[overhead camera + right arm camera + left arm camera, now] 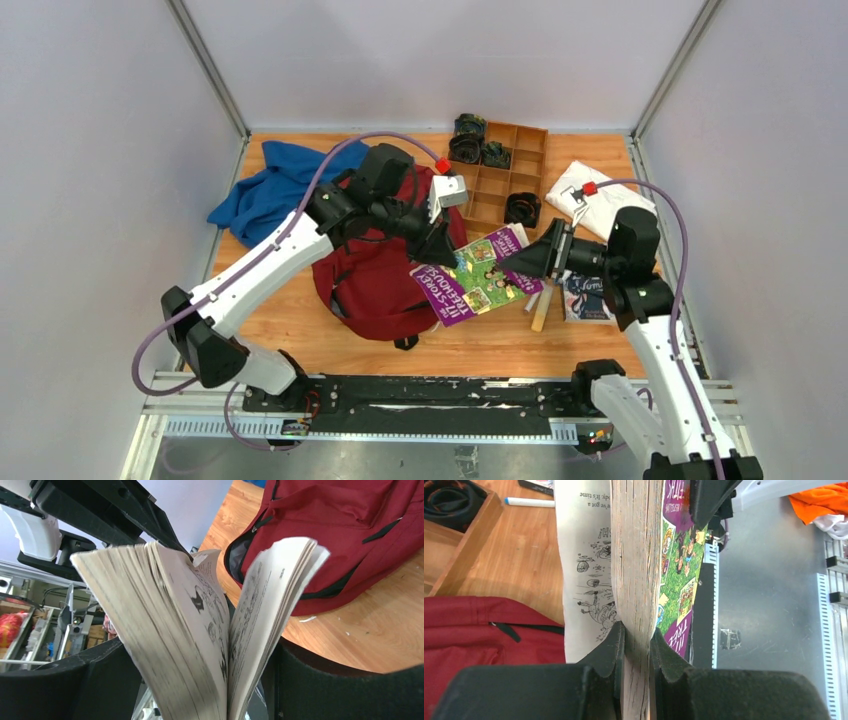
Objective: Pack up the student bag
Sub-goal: Pick up the book from the center of the board.
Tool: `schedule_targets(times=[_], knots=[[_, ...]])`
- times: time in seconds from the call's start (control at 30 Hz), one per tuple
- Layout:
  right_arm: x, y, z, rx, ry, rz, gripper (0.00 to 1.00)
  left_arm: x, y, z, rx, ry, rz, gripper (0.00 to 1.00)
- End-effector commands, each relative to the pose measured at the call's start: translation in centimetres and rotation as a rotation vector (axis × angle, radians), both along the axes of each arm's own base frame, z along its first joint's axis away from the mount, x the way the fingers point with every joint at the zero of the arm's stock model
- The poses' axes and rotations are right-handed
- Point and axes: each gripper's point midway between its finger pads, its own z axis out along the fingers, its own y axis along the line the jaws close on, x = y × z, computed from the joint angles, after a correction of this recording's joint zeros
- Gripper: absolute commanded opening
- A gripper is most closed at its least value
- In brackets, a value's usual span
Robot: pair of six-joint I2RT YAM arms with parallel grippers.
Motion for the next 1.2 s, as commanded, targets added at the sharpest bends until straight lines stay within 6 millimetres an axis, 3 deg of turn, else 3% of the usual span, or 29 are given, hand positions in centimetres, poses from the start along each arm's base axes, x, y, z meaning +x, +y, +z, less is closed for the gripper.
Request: schedule_targets(times=[0.0, 0.13, 0.3, 0.33, 0.4, 0.43, 0.47, 0.5, 0.57, 0.7, 0.8, 1.0, 1.17], knots=[[-0.7, 0.9, 0.9, 0.023, -0.044, 0.071, 0.77, -0.5, -1.0, 0.8, -0.063, 0.018, -0.066, 0.0], [-1.2, 1.6, 0.5, 0.019, -0.028, 0.114, 0.58, 0.0, -1.5, -0.1, -0.046, 0.04, -0.07, 0.0], [-1.5, 1.9, -1.3, -0.021, 0.036, 0.119, 0.02, 1.2, -2.4, -0.8, -0.021, 0.052, -0.056, 0.0], [-1.5, 1.9, -1.9, -0.033, 0.054, 0.109, 0.0, 1.4, -2.5, -0.8, -0.015, 0.051, -0.051, 0.0], [-1.2, 1.6, -2.7, -0.056, 0.07, 0.077, 0.0, 2.2, -2.5, -0.8, 0.007, 0.044, -0.012, 0.0], [-0.9, 1.5, -3.0, -0.069, 0.076, 0.051, 0.0, 2.9, -2.4, -0.9, 0.028, 0.04, 0.03, 0.06], [-0.5, 1.3, -3.4, -0.084, 0.086, 0.019, 0.0, 3.6, -2.3, -1.2, 0.057, 0.054, 0.079, 0.29], [0.1, 1.0, -3.9, -0.101, 0.101, -0.024, 0.0, 3.9, -2.1, -1.3, 0.082, 0.068, 0.109, 0.59], [1.5, 0.3, -4.9, -0.125, 0.152, -0.134, 0.0, 4.6, -1.4, -1.7, 0.135, 0.101, 0.158, 0.96], [4.1, -1.3, -7.3, -0.105, 0.295, -0.377, 0.0, 8.1, 1.5, -2.5, 0.174, 0.134, 0.411, 1.0], [5.2, -1.4, -6.7, 0.059, 0.309, -0.472, 0.0, 10.3, 3.7, -2.2, 0.033, 0.302, 0.602, 1.0], [6.4, -2.9, -5.1, 0.217, 0.271, -0.616, 0.0, 8.1, 2.6, -3.0, -0.29, 0.668, 0.638, 1.0], [6.7, -2.7, -3.8, 0.289, 0.261, -0.61, 0.0, 6.9, 2.9, -4.9, -0.306, 0.711, 0.629, 1.0]])
